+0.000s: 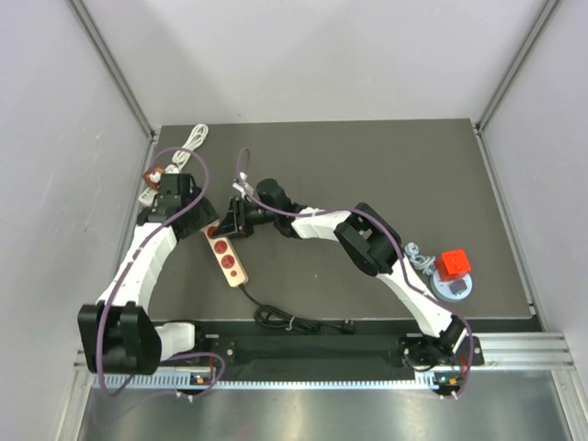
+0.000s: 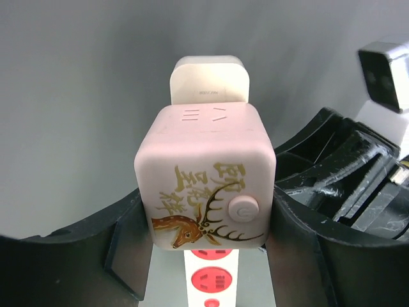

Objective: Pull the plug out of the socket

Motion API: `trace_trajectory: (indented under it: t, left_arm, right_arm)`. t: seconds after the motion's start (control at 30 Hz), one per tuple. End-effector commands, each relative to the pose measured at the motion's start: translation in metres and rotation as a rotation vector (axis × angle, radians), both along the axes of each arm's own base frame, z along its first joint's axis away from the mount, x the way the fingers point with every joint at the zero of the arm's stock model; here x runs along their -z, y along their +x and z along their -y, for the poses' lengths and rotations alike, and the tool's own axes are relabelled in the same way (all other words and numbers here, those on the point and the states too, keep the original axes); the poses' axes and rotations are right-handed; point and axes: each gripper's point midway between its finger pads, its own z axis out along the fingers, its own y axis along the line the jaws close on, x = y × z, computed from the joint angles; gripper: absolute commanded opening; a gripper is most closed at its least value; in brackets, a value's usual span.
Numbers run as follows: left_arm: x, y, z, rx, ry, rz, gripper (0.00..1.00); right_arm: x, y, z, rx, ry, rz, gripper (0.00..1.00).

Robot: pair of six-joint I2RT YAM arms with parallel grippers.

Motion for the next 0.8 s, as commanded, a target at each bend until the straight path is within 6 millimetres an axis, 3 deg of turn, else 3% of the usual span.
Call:
trace_trajectory:
  t: [0.0, 0.07, 0.2, 0.23, 0.27, 0.3, 0.33, 0.37, 0.43, 0.53, 0.57, 0.6, 0.63, 0.77]
  left_arm:
    - [-0.073, 0.017, 0.031, 0.116, -0.117, 0.319, 0.0]
    - [-0.09, 0.014, 0.029, 0.109, -0.112, 0.399, 0.0]
    - [-0.103, 0.014, 0.011, -0.018, -0.089, 0.46, 0.0]
    - [-0.088, 0.01, 0.008, -0.043, -0.082, 0.377, 0.0]
    - [-0.083, 0.01, 0.006, -0.08, -0.089, 0.332, 0.0]
    - [-0.089, 0.012, 0.002, -0.111, -0.08, 0.309, 0.0]
    - [-0.077, 0.015, 0.001, -0.13, -0.083, 0.245, 0.0]
    - [-0.074, 0.013, 0.004, -0.131, -0.093, 0.208, 0.0]
    - [-0.082, 0.019, 0.014, -0.095, -0.137, 0.212, 0.0]
    - [-0.108, 0.025, 0.044, 0.07, -0.247, 0.347, 0.0]
    - [-0.13, 0.034, 0.051, 0.118, -0.272, 0.47, 0.0]
    - [-0.124, 0.032, 0.056, 0.139, -0.297, 0.502, 0.0]
    - [-0.137, 0.025, 0.059, 0.151, -0.318, 0.557, 0.0]
    - [-0.144, 0.019, 0.057, 0.126, -0.335, 0.601, 0.0]
  right_arm:
    - [0.065, 0.013, 0.003, 0.14, -0.275, -0.157, 0.0]
    - [0.077, 0.016, 0.01, 0.163, -0.312, -0.184, 0.0]
    - [0.093, 0.024, 0.022, 0.221, -0.403, -0.162, 0.0]
    - [0.106, 0.018, 0.029, 0.21, -0.472, -0.151, 0.0]
    - [0.106, 0.026, 0.03, 0.231, -0.498, -0.119, 0.0]
    - [0.108, 0.027, 0.031, 0.229, -0.525, -0.095, 0.0]
    - [0.127, 0.021, 0.044, 0.208, -0.619, -0.084, 0.0]
    - [0.121, 0.026, 0.04, 0.211, -0.627, -0.049, 0.0]
    - [0.132, 0.028, 0.047, 0.213, -0.68, -0.024, 0.0]
    - [0.145, 0.022, 0.052, 0.188, -0.695, -0.048, 0.0]
    - [0.139, 0.021, 0.046, 0.165, -0.639, -0.055, 0.0]
    - [0.137, 0.018, 0.042, 0.148, -0.607, -0.063, 0.0]
    - [0.139, 0.015, 0.042, 0.145, -0.589, -0.092, 0.0]
    - [0.129, 0.008, 0.032, 0.093, -0.458, -0.174, 0.0]
